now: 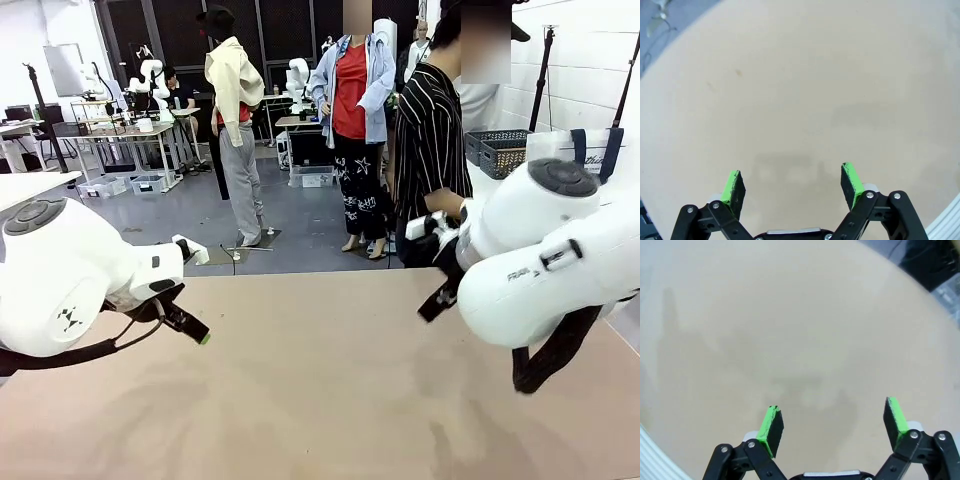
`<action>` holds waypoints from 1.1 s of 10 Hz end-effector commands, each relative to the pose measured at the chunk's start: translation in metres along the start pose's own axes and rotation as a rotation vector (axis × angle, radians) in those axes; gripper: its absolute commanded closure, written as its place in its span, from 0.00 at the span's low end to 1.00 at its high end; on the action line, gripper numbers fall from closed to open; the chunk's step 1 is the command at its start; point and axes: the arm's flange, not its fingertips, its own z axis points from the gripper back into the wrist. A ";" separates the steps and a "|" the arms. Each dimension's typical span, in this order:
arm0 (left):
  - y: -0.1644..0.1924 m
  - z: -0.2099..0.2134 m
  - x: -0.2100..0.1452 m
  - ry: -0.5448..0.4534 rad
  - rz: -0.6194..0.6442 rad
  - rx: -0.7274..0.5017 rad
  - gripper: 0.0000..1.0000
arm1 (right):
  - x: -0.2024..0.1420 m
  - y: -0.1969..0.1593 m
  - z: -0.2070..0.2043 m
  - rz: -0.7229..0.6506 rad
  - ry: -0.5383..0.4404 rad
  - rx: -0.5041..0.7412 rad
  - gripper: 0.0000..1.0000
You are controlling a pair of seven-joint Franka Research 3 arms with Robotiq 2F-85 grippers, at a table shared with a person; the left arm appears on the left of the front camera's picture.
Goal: Transfer purchased items from the store into the shopping bag.
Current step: Open the Reusable shopping bag in the center of the table.
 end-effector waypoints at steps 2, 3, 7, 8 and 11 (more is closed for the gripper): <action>0.070 0.089 0.011 -0.166 0.119 0.302 0.00 | 0.026 -0.091 0.089 -0.171 -0.180 -0.300 0.00; 0.100 0.116 -0.010 -0.146 0.212 0.379 0.00 | 0.008 -0.132 0.114 -0.296 -0.183 -0.365 0.00; 0.184 0.149 -0.134 -0.059 0.640 0.508 0.00 | -0.128 -0.238 0.129 -0.726 -0.080 -0.478 0.00; 0.196 0.150 -0.174 -0.061 0.771 0.505 0.00 | -0.166 -0.244 0.127 -0.813 -0.073 -0.464 0.00; 0.199 0.128 -0.190 -0.090 0.825 0.422 0.00 | -0.175 -0.273 0.132 -0.795 -0.018 -0.473 0.00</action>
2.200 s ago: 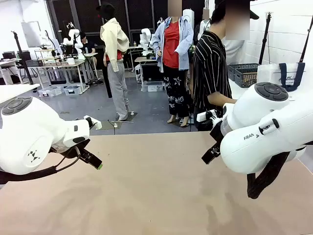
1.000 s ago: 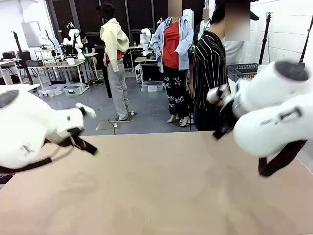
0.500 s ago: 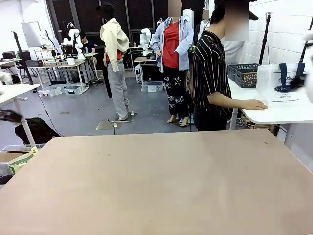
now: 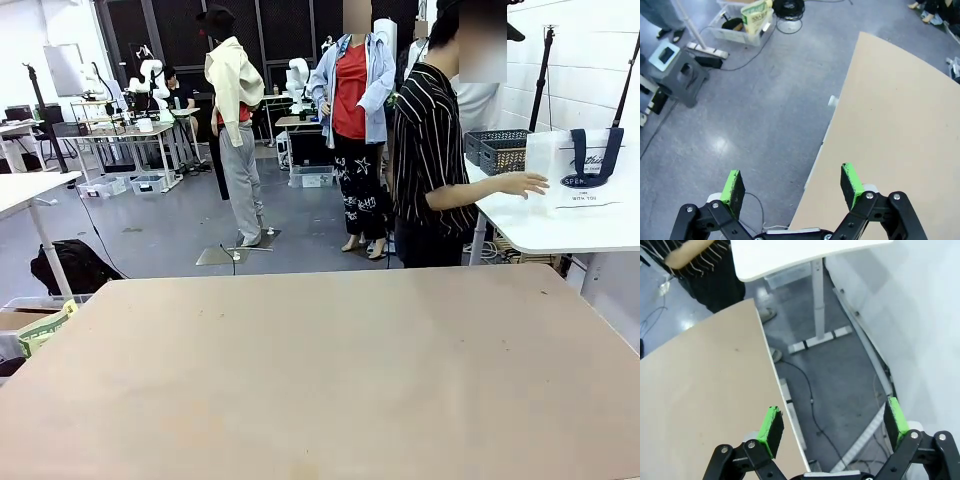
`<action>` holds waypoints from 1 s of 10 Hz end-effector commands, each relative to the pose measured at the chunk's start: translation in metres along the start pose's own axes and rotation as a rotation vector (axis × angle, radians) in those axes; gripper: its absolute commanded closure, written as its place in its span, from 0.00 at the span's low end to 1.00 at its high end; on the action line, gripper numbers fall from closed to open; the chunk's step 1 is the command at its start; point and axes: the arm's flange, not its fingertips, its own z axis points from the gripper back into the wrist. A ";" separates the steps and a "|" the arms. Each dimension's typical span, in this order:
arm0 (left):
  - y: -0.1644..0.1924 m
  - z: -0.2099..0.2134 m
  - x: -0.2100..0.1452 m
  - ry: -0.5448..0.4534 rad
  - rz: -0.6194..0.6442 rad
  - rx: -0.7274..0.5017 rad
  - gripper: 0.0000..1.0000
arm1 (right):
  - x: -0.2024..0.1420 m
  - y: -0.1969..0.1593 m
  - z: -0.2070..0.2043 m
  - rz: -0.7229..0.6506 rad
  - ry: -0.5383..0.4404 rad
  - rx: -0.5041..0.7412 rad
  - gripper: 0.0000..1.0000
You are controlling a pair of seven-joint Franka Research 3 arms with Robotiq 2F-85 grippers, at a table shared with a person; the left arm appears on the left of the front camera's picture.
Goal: Transfer purchased items from the store into the shopping bag.
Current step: Open the Reusable shopping bag in the center of the table.
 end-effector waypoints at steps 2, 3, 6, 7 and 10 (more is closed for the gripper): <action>0.000 0.009 0.002 -0.003 -0.028 0.021 0.00 | 0.008 0.009 0.014 0.033 -0.034 0.003 0.00; 0.000 0.009 0.002 -0.003 -0.028 0.021 0.00 | 0.008 0.009 0.014 0.033 -0.034 0.003 0.00; 0.000 0.009 0.002 -0.003 -0.028 0.021 0.00 | 0.008 0.009 0.014 0.033 -0.034 0.003 0.00; 0.000 0.009 0.002 -0.003 -0.028 0.021 0.00 | 0.008 0.009 0.014 0.033 -0.034 0.003 0.00; 0.000 0.009 0.002 -0.003 -0.028 0.021 0.00 | 0.008 0.009 0.014 0.033 -0.034 0.003 0.00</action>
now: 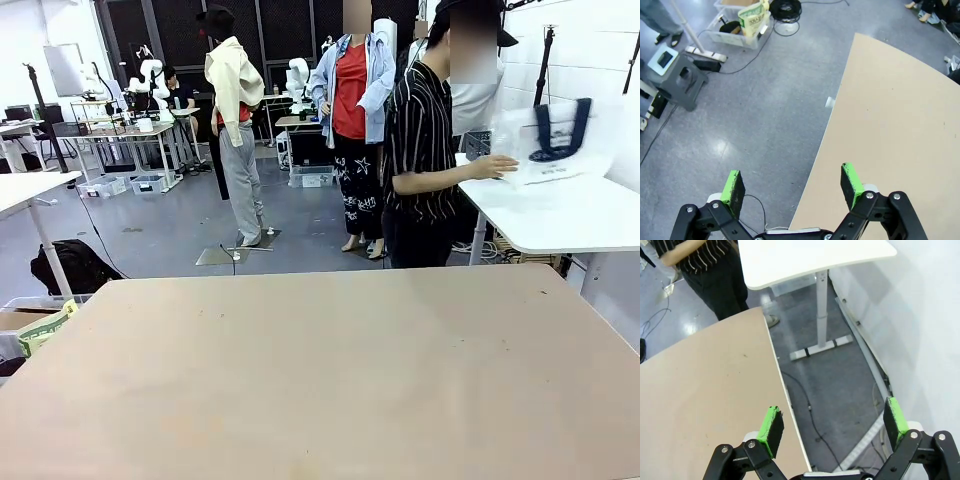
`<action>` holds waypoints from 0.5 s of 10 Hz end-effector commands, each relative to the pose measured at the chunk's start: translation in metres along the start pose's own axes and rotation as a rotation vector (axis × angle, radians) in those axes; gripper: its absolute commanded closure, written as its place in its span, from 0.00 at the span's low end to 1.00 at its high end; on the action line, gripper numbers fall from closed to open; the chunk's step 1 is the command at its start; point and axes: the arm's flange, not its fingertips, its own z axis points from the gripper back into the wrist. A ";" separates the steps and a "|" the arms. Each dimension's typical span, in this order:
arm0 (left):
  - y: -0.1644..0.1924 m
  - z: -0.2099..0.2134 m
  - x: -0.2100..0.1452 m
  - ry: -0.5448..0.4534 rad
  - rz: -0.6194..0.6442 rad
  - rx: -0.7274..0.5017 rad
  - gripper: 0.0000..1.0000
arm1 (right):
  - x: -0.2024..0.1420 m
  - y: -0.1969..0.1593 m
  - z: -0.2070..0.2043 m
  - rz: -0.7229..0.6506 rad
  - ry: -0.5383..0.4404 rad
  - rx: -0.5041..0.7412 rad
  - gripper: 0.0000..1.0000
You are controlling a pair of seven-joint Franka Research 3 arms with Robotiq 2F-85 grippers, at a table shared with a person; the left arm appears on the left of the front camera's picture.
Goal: Transfer purchased items from the store into the shopping bag.
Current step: Open the Reusable shopping bag in the center of the table.
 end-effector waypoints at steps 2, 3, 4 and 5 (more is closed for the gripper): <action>0.001 0.001 -0.001 0.007 -0.009 0.018 0.00 | -0.001 0.002 -0.002 0.009 0.006 -0.001 0.00; 0.001 0.001 -0.001 0.007 -0.009 0.018 0.00 | -0.001 0.002 -0.002 0.009 0.006 -0.001 0.00; 0.001 0.001 -0.001 0.007 -0.009 0.018 0.00 | -0.001 0.002 -0.002 0.009 0.006 -0.001 0.00; 0.001 0.001 -0.001 0.007 -0.009 0.018 0.00 | -0.001 0.002 -0.002 0.009 0.006 -0.001 0.00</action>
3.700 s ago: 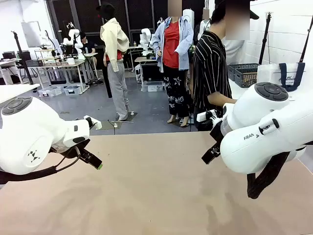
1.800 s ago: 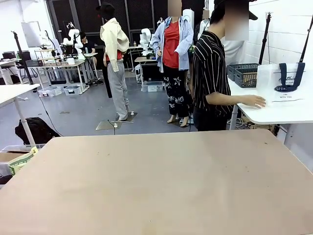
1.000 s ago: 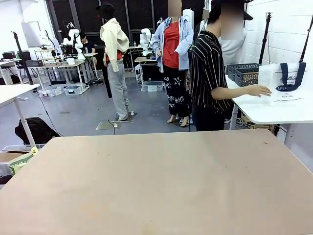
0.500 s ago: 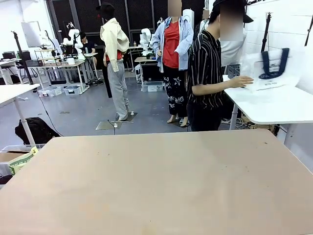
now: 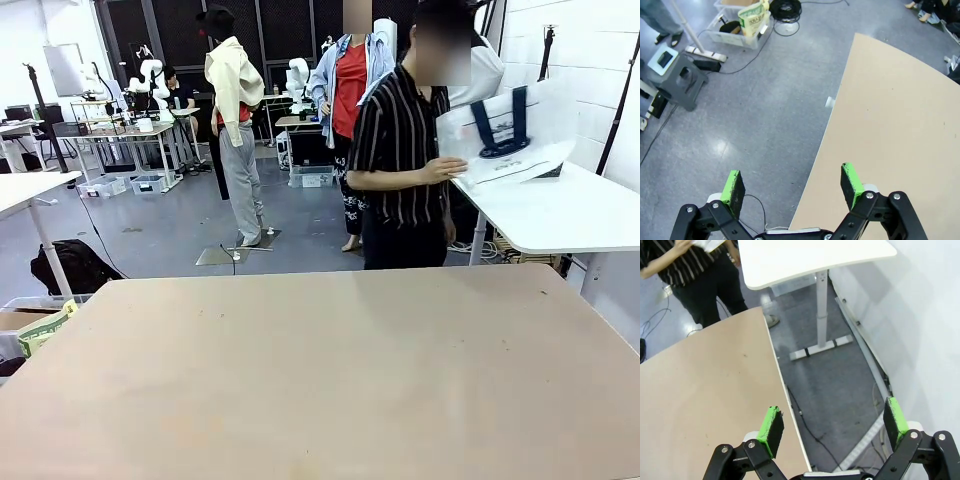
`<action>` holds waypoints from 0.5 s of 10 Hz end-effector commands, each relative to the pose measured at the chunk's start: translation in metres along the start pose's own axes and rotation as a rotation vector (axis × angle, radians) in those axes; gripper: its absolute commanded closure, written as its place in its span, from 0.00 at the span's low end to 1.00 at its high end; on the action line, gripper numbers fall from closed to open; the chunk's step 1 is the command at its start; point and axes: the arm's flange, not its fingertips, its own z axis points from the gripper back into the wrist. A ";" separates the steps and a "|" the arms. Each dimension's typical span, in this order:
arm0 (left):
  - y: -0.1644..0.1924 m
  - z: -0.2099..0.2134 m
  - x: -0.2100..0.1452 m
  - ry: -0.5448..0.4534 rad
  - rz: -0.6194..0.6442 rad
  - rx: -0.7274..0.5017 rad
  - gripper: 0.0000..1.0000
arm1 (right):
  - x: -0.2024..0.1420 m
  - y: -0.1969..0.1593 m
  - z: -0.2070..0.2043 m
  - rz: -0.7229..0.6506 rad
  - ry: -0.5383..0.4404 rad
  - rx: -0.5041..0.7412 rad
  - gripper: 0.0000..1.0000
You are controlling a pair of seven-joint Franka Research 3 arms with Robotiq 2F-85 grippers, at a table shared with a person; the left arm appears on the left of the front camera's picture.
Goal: Transfer purchased items from the store into the shopping bag.
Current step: Open the Reusable shopping bag in the center of the table.
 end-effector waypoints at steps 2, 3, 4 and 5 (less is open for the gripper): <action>0.001 0.001 -0.001 0.006 -0.009 0.018 0.00 | -0.001 0.002 -0.002 0.009 0.005 -0.001 0.00; 0.001 0.001 -0.001 0.006 -0.009 0.018 0.00 | -0.001 0.002 -0.002 0.009 0.005 -0.001 0.00; 0.001 0.001 -0.001 0.006 -0.009 0.018 0.00 | -0.001 0.002 -0.002 0.009 0.005 -0.001 0.00; 0.001 0.001 -0.001 0.006 -0.009 0.018 0.00 | -0.001 0.002 -0.002 0.009 0.005 -0.001 0.00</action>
